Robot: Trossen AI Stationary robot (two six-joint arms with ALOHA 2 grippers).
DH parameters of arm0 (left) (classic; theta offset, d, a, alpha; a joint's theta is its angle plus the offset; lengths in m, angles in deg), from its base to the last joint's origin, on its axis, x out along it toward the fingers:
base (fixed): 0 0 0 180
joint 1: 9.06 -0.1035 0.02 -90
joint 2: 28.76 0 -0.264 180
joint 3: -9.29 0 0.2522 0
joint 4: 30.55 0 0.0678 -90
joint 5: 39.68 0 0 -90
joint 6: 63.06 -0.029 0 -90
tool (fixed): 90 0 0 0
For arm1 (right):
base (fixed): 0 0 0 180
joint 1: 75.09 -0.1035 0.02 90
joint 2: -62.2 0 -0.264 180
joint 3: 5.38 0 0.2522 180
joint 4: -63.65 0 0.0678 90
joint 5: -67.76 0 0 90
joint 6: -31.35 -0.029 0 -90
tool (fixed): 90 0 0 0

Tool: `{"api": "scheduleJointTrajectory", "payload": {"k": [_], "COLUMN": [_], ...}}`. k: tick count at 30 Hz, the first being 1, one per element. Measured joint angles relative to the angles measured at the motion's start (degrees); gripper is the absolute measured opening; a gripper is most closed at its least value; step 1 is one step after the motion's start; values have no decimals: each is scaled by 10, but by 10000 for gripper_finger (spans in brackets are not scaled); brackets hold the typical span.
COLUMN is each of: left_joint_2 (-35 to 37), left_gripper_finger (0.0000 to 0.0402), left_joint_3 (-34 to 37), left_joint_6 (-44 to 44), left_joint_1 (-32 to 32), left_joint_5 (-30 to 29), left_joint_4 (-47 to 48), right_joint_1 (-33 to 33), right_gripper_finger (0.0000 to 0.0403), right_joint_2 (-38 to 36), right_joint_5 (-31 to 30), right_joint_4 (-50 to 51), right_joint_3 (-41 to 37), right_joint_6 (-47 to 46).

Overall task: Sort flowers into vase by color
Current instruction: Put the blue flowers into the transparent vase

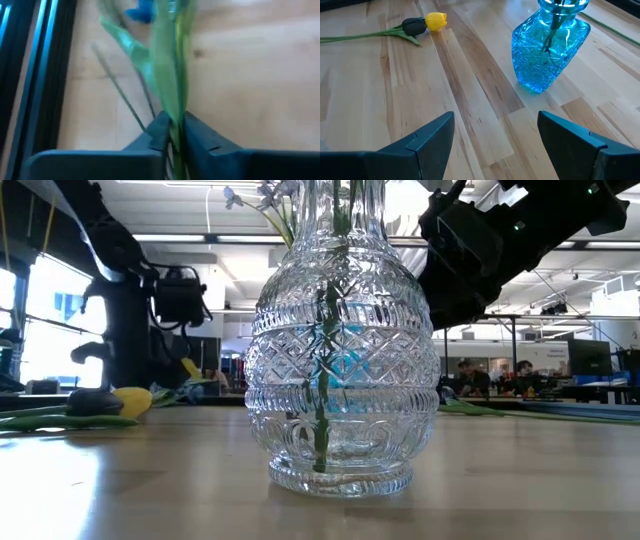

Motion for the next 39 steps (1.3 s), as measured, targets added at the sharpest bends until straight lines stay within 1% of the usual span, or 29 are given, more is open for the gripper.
{"api": "scheduleJointTrajectory", "payload": {"k": [2, 4, 7, 8, 10, 11, 13, 16, 22, 25, 29, 32, 36, 39], "left_joint_2": [18, 42, 76, 87, 104, 111, 123, 129, 159, 180, 189, 184, 182, 181], "left_gripper_finger": [10, 15, 13, 12, 12, 14, 22, 47, 107, 128, 142, 145, 145, 143], "left_joint_3": [0, -2, -4, -4, -4, -4, -4, -4, -4, -4, -4, 2, 20, 35], "left_joint_6": [3, 3, -20, -32, -25, -19, -26, -65, -121, -140, -147, -147, -129, -90], "left_joint_1": [31, 65, 111, 123, 141, 143, 140, 122, 31, 10, 9, 19, 43, 67], "left_joint_5": [-6, -14, -49, -62, -84, -83, -55, -6, 86, 92, 96, 101, 138, 110], "left_joint_4": [12, 22, 38, 36, 32, 25, 6, -15, -9, -6, 20, 35, 36, 33], "right_joint_1": [0, 0, 0, 0, 0, 0, 0, 0, 0, 0, 0, 0, 0, 0], "right_gripper_finger": [282, 282, 282, 282, 282, 282, 282, 282, 282, 282, 282, 282, 282, 282], "right_joint_2": [0, 0, 0, 0, 0, 0, 0, 0, 0, 0, 0, 0, 0, 0], "right_joint_5": [0, 0, 0, 0, 0, 0, 0, 0, 5, 5, 1, 0, 0, 0], "right_joint_4": [0, 0, 0, 0, 0, 0, 0, 0, 0, 0, 0, 0, 0, 0], "right_joint_3": [0, 0, 0, 0, 0, 0, 0, 0, 0, 0, 0, 0, 0, 0], "right_joint_6": [0, -2, -4, -4, -4, -4, -4, -4, -4, -3, -1, 0, -4, -4]}}
